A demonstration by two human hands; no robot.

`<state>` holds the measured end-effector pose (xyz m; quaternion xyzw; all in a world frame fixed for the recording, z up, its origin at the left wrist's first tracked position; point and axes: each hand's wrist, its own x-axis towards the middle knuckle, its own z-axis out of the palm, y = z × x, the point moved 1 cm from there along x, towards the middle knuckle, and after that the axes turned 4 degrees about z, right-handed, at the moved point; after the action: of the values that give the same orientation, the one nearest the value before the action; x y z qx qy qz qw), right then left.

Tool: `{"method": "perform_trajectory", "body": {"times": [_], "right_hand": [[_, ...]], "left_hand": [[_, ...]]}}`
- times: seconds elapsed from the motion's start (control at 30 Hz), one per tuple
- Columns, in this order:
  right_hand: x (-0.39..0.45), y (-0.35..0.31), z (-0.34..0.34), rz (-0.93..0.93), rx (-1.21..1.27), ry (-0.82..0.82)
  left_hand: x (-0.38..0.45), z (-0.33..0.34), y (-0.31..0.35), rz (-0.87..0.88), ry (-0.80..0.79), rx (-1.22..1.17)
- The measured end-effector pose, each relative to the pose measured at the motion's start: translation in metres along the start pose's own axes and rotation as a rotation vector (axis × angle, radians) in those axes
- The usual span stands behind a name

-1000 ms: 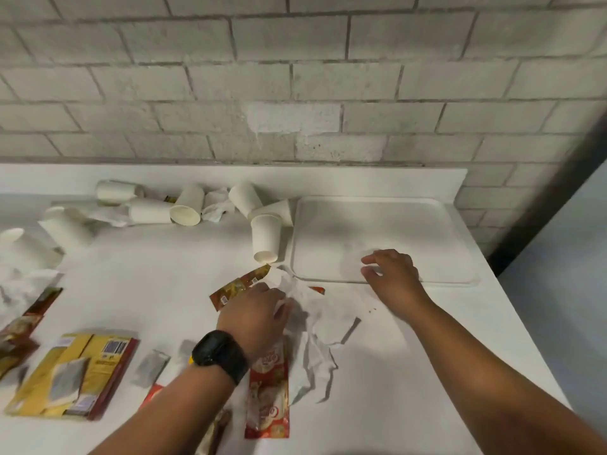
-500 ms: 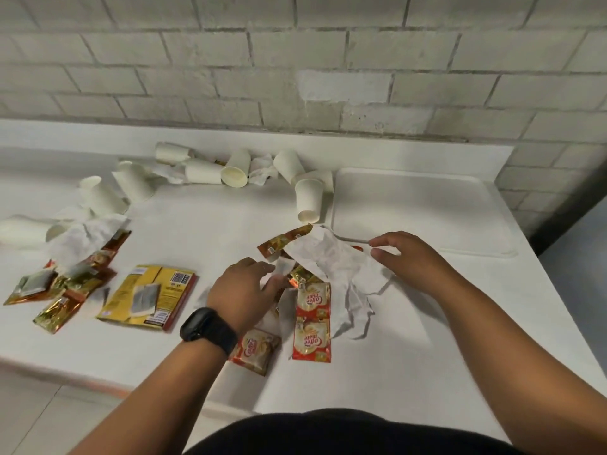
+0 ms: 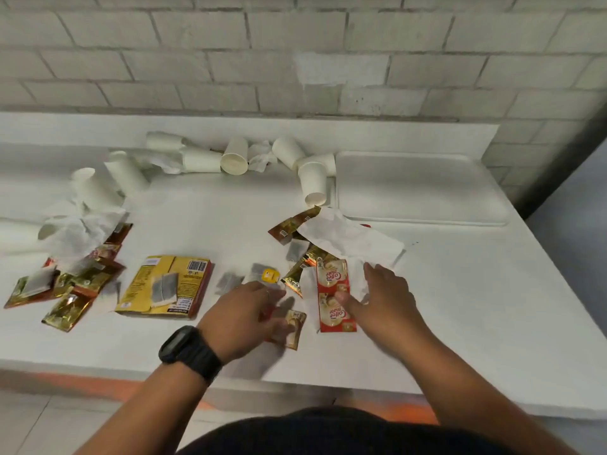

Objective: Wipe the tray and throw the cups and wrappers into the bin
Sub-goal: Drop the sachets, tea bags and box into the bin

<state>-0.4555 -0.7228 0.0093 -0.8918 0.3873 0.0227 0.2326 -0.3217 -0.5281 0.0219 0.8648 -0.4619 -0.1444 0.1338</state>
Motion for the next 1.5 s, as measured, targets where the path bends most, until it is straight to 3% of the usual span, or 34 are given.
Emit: {"method": "perform_trajectory", "body": {"times": [0.1, 0.27, 0.43, 0.6, 0.73, 0.87, 0.97, 1.2, 1.5], "right_hand": [[-0.012, -0.013, 0.019, 0.096, -0.056, -0.008], [-0.021, -0.019, 0.036, 0.213, -0.106, 0.146], [-0.035, -0.018, 0.037, 0.257, -0.019, 0.235], [-0.050, -0.009, 0.037, 0.362, 0.346, 0.235], [-0.060, -0.001, 0.034, 0.390, 0.513, 0.240], [-0.070, 0.009, 0.035, 0.398, 0.628, 0.272], [-0.082, 0.016, 0.034, 0.388, 0.773, 0.325], [-0.096, 0.047, 0.031, 0.307, 1.417, 0.395], [-0.135, 0.115, 0.010, 0.289, 1.763, 0.449]], "left_hand": [[-0.007, 0.012, -0.008, 0.048, -0.011, 0.103], [-0.013, 0.019, -0.020, 0.070, 0.012, 0.193], [-0.013, 0.017, -0.025, 0.210, 0.013, 0.228], [-0.016, 0.017, -0.025, 0.313, 0.036, 0.329], [-0.019, 0.021, -0.028, 0.449, 0.084, 0.458], [-0.017, 0.020, -0.030, 0.478, 0.217, 0.491], [-0.014, 0.011, -0.030, 0.480, 0.303, 0.462], [-0.005, -0.018, -0.008, 0.485, 0.411, 0.345], [0.000, -0.010, 0.091, 0.577, 0.434, 0.037]]}}
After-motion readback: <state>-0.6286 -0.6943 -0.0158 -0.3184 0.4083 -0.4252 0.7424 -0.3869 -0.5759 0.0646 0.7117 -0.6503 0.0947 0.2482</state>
